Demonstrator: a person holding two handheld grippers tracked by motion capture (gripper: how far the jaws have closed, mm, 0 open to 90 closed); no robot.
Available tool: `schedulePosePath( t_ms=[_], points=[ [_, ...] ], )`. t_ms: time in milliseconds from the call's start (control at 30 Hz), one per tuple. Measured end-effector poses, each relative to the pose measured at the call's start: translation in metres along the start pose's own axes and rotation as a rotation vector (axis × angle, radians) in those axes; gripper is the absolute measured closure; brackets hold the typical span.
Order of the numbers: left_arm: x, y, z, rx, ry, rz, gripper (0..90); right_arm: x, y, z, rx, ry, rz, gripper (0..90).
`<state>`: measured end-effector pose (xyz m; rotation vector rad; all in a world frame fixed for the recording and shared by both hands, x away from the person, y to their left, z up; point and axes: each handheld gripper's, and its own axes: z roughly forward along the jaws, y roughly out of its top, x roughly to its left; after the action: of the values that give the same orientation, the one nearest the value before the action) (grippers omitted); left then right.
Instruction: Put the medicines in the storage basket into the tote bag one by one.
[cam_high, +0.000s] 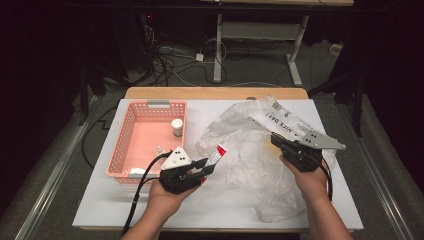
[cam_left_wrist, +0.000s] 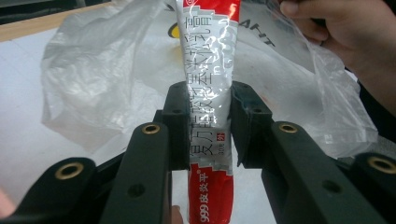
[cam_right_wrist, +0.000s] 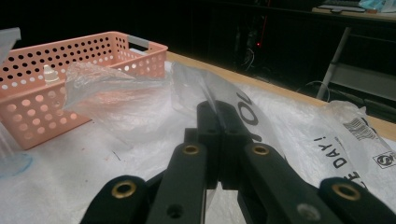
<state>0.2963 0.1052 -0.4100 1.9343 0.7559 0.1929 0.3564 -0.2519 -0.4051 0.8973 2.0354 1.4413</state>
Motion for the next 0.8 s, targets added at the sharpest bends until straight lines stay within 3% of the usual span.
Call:
schedulePosePath(
  t_ms=[133, 333, 467, 800],
  points=[
    [-0.003, 0.0, 0.01, 0.012, -0.011, 0.007, 68.5, -0.003, -0.001, 0.001, 0.003, -0.001, 0.005, 90.0],
    [-0.004, 0.003, 0.03, 0.014, -0.034, -0.017, 68.5, -0.004, 0.0, -0.002, -0.004, -0.004, 0.009, 90.0],
    [-0.008, 0.007, 0.044, 0.01, -0.033, 0.003, 68.5, -0.004, 0.0, -0.002, -0.004, -0.002, 0.009, 90.0],
    [-0.009, 0.015, 0.07, 0.0, -0.03, 0.007, 68.4, -0.004, 0.001, -0.003, -0.012, -0.006, 0.011, 90.0]
  ],
)
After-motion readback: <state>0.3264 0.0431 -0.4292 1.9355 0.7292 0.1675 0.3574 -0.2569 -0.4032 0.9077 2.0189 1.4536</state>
